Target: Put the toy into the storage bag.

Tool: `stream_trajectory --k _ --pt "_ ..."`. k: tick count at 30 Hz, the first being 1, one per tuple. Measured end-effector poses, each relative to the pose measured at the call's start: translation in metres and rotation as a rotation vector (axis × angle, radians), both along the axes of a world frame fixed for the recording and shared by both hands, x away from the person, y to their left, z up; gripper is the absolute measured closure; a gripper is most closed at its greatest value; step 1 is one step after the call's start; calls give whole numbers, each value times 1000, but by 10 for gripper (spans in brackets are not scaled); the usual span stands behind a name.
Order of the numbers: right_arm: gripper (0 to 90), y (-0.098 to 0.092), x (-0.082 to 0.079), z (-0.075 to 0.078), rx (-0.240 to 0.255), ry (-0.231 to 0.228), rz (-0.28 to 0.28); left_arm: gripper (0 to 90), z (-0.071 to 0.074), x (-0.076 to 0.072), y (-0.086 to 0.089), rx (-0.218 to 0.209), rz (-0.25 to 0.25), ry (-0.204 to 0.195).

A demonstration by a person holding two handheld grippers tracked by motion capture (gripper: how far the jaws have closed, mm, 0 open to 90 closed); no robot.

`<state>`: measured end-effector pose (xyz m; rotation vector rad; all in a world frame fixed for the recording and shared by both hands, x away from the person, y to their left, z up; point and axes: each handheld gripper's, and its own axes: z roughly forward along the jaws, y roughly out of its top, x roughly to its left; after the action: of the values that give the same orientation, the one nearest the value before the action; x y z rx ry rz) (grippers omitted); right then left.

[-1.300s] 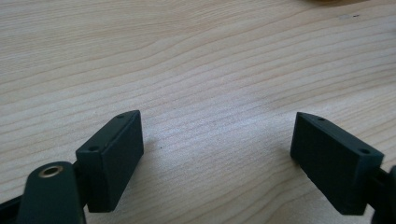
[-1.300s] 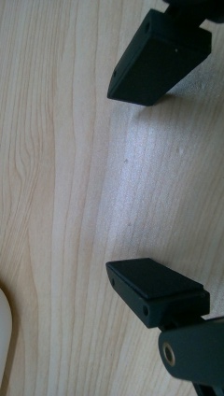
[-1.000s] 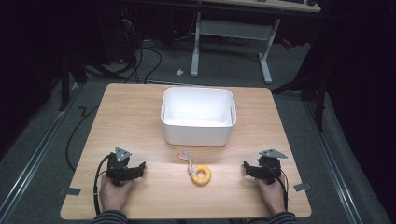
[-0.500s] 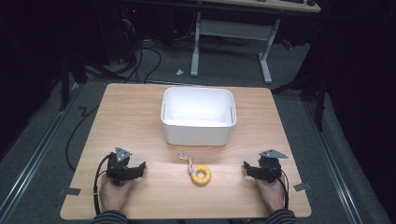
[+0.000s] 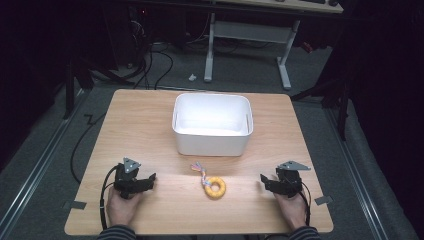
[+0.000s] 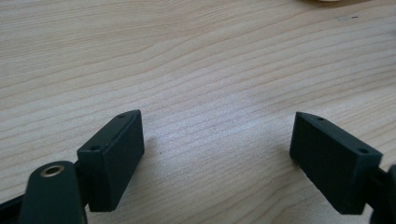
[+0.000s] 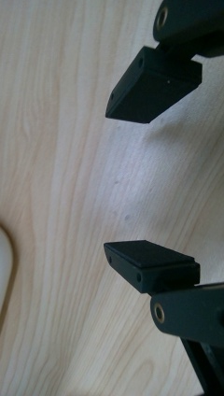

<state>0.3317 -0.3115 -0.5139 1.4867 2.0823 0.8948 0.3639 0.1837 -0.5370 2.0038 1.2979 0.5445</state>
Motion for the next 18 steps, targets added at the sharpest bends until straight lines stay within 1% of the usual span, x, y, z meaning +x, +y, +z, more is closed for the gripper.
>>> stream_trajectory --k 1,3,4,6,7,8,9,11,12,14,15,17,18 --pt "334 3 -1 6 10 -12 17 181 0 0 0 0 0 0" --pt "343 4 -2 8 15 -15 23 181 0 0 0 0 0 0" --pt "348 6 -2 10 17 -15 35 181 0 0 0 0 0 0" --pt "372 14 -2 15 5 -12 77 181 0 0 0 0 0 0" --pt "380 15 -2 15 3 -13 89 181 0 0 0 0 0 0" --pt "380 15 -2 15 3 -13 89 181 0 0 0 0 0 0" --pt "394 18 -1 18 8 -13 110 181 0 0 0 0 0 0" --pt "398 20 -2 18 14 -10 109 181 0 0 0 0 0 0" --pt "405 23 -1 19 16 -10 123 181 0 0 0 -1 0 0" --pt "406 24 -1 19 17 -11 130 181 0 0 0 0 0 0" --pt "411 27 0 20 7 -11 149 181 0 0 0 -1 0 0" --pt "413 28 -1 21 9 -8 153 181 0 0 0 -2 0 0" --pt "416 30 0 21 7 -12 165 181 0 0 0 -2 0 0"
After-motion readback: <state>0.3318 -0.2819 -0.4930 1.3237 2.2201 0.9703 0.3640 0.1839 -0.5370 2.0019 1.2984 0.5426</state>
